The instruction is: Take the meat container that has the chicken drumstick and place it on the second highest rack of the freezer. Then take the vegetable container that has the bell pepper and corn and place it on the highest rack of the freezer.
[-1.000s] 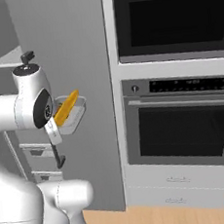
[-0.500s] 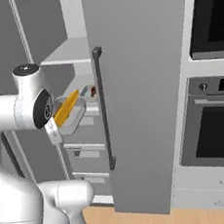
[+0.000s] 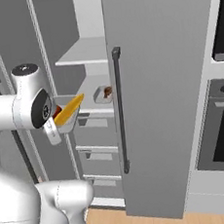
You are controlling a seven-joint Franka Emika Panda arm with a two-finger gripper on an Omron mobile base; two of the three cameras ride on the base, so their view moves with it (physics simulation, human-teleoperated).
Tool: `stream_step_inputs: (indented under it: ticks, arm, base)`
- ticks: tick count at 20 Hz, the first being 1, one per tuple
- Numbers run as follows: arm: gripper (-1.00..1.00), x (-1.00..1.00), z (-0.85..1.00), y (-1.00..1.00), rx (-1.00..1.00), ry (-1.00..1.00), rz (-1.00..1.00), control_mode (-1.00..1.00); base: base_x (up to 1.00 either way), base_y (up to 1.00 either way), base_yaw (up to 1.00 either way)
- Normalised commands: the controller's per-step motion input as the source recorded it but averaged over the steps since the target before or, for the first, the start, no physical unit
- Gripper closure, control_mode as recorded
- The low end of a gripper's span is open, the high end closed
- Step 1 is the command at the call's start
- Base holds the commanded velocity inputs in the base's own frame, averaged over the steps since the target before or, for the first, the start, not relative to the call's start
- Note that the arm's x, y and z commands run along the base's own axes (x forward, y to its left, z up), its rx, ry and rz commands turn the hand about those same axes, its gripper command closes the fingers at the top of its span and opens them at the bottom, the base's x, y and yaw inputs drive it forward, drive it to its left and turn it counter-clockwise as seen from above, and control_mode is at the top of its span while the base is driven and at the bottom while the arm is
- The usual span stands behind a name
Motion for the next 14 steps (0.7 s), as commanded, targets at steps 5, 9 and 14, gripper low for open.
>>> stream_step_inputs:
  ticks: [5, 9, 14]
  arm:
    - [1.00, 0.00, 0.00, 0.00, 0.00, 0.00, 0.00, 1.00]
    - [1.00, 0.00, 0.00, 0.00, 0.00, 0.00, 0.00, 1.00]
    - [1.00, 0.00, 0.00, 0.00, 0.00, 0.00, 0.00, 1.00]
  base:
    - [0.39, -0.55, 0.03]
    - [0.61, -0.29, 0.16]
    - [0.59, 0.18, 0.16]
